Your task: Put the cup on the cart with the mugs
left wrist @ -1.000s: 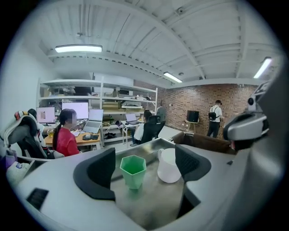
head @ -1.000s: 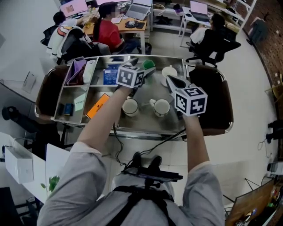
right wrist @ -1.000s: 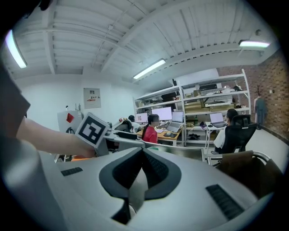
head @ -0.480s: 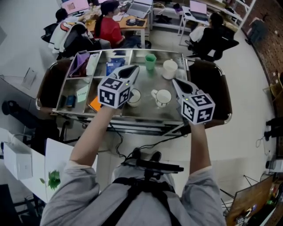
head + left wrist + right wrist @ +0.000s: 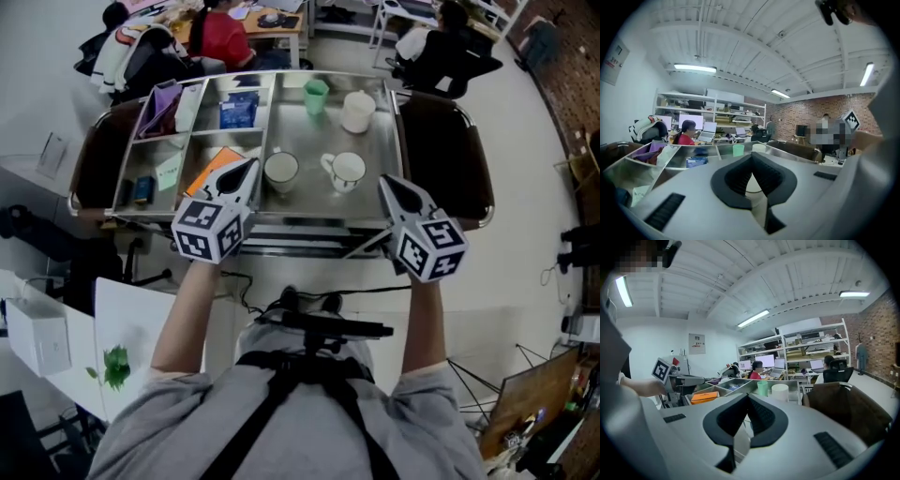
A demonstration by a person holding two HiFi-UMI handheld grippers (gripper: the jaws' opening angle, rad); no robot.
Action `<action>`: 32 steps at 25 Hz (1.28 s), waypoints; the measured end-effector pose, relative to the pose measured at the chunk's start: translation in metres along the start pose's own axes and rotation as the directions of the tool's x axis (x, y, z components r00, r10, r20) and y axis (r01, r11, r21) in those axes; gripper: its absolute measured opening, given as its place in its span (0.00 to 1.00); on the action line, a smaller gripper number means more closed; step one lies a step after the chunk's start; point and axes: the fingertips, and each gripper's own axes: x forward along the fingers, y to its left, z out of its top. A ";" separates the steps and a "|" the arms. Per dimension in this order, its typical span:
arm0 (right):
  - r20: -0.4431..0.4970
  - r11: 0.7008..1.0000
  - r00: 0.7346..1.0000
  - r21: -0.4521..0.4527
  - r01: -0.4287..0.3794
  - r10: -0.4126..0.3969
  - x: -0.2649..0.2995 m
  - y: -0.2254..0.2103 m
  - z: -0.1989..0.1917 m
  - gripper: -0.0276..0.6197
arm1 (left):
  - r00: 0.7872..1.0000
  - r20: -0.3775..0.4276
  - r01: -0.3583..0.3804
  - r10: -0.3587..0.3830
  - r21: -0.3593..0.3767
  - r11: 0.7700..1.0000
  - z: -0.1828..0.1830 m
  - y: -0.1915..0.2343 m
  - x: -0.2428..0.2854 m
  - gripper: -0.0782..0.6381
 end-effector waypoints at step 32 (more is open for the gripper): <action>-0.019 0.984 0.991 0.115 0.134 -0.133 -0.037 0.016 -0.063 0.04 | 0.997 -0.072 -0.040 0.031 -0.123 0.992 -0.103 0.019 -0.076 0.11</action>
